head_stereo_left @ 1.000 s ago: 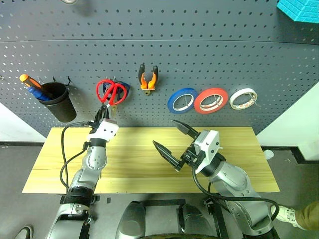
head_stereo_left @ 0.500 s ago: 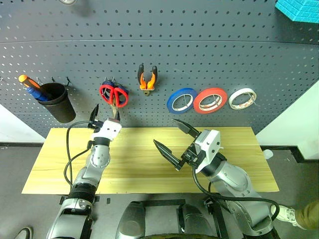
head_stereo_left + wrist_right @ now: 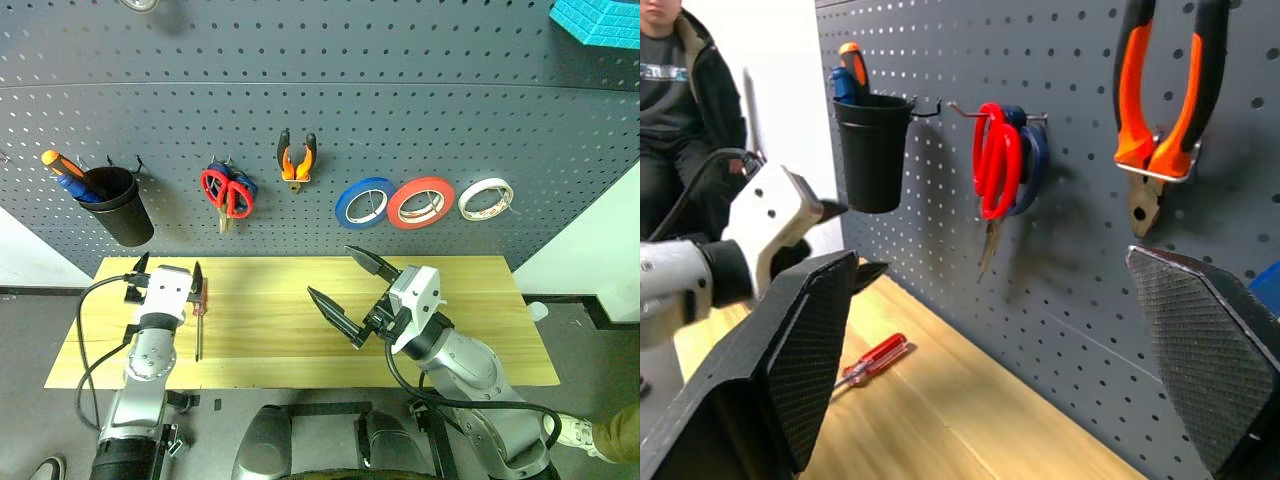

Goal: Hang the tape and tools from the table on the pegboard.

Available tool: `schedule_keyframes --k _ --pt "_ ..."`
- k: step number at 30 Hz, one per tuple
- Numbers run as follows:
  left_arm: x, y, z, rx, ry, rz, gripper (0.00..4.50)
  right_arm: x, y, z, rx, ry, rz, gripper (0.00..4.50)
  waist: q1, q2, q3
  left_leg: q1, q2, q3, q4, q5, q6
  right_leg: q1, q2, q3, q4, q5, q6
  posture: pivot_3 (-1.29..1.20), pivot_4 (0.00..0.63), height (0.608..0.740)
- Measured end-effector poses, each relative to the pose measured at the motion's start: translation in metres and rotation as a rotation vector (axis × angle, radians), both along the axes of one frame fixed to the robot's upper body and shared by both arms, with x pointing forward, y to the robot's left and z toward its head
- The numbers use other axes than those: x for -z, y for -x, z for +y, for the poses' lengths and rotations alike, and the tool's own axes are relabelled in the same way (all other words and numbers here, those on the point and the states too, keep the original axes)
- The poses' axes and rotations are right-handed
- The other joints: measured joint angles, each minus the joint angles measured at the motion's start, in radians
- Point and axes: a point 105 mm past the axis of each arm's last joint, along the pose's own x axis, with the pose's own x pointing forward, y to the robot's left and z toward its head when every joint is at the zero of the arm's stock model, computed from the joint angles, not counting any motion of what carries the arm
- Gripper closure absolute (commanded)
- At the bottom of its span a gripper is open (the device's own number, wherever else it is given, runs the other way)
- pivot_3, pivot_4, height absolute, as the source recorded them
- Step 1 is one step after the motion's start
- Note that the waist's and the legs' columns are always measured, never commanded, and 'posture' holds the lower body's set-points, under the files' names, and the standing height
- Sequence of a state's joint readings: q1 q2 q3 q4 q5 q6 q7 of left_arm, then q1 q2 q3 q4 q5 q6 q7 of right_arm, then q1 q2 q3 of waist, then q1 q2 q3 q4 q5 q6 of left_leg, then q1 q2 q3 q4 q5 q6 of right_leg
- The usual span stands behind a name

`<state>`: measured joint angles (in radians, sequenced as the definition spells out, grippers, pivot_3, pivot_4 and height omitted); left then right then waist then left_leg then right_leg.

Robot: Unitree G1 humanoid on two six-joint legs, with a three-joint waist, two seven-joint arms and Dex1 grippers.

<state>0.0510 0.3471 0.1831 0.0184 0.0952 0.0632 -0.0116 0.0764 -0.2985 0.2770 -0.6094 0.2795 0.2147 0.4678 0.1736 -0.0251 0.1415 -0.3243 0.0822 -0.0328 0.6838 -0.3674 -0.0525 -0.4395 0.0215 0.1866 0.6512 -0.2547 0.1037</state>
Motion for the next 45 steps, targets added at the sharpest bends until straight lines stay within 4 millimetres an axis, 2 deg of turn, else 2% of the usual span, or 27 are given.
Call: schedule_keyframes --k 4,7,11,16,21,27,32,37,45 --pt "0.032 0.002 0.024 -0.124 0.298 0.235 0.02 0.001 0.001 0.000 -0.010 0.006 0.005 0.00 -0.003 0.000 0.000 0.002 0.000 0.000 0.000 0.000 0.000 0.001 0.000 0.000 0.000 0.000 0.000 0.29 0.126 0.703" --pt "0.039 -0.009 0.019 -0.126 0.443 0.322 0.02 0.002 0.001 0.000 -0.016 0.007 0.015 0.00 -0.004 0.000 0.000 0.002 0.000 0.000 0.000 0.000 0.000 0.002 0.000 0.000 0.000 0.000 0.000 0.29 0.136 0.703" --pt "0.043 -0.025 0.013 -0.116 0.536 0.380 0.02 0.006 0.003 -0.001 -0.022 0.023 0.035 0.00 -0.012 0.000 0.001 0.002 0.000 -0.001 -0.002 0.000 0.000 0.001 0.000 0.000 -0.001 0.000 0.000 0.28 0.146 0.703" --pt "0.045 -0.036 0.012 -0.118 0.584 0.418 0.02 0.009 0.009 -0.003 -0.029 0.042 0.060 0.00 -0.029 0.000 0.004 0.001 0.000 0.000 -0.003 0.000 0.000 0.000 0.000 0.000 -0.002 0.000 0.000 0.28 0.168 0.703" --pt "0.059 -0.030 0.017 -0.160 0.609 0.469 0.02 0.007 0.013 -0.003 -0.046 0.043 0.068 0.00 -0.033 0.000 0.012 0.001 0.000 -0.001 -0.003 0.000 0.000 -0.001 0.000 0.000 -0.002 -0.001 0.000 0.27 0.175 0.703" --pt "0.067 -0.021 0.022 -0.194 0.618 0.497 0.02 0.009 0.018 -0.005 -0.051 0.062 0.089 0.00 -0.034 0.000 0.025 -0.002 0.000 -0.001 -0.003 0.000 0.000 -0.004 0.000 0.000 -0.003 -0.001 0.000 0.26 0.182 0.703" --pt "0.068 -0.021 0.021 -0.187 0.624 0.502 0.02 0.007 0.020 -0.008 -0.049 0.070 0.093 0.00 -0.038 0.000 0.032 -0.004 0.000 -0.001 -0.003 0.000 0.000 -0.005 0.000 0.000 -0.003 -0.001 0.000 0.24 0.194 0.703" --pt "0.080 -0.017 0.020 -0.191 0.645 0.545 0.02 0.009 0.026 -0.009 -0.057 0.077 0.117 0.00 -0.056 -0.001 0.046 -0.007 0.000 -0.001 -0.003 0.000 0.000 -0.006 0.000 0.000 -0.004 -0.001 0.000 0.23 0.205 0.703" --pt "0.076 -0.026 0.019 -0.173 0.644 0.531 0.02 0.009 0.034 -0.014 -0.050 0.088 0.146 0.00 -0.063 0.002 0.056 -0.015 0.000 -0.001 -0.003 0.001 -0.002 -0.015 0.000 0.000 -0.004 -0.001 0.000 0.21 0.220 0.703"
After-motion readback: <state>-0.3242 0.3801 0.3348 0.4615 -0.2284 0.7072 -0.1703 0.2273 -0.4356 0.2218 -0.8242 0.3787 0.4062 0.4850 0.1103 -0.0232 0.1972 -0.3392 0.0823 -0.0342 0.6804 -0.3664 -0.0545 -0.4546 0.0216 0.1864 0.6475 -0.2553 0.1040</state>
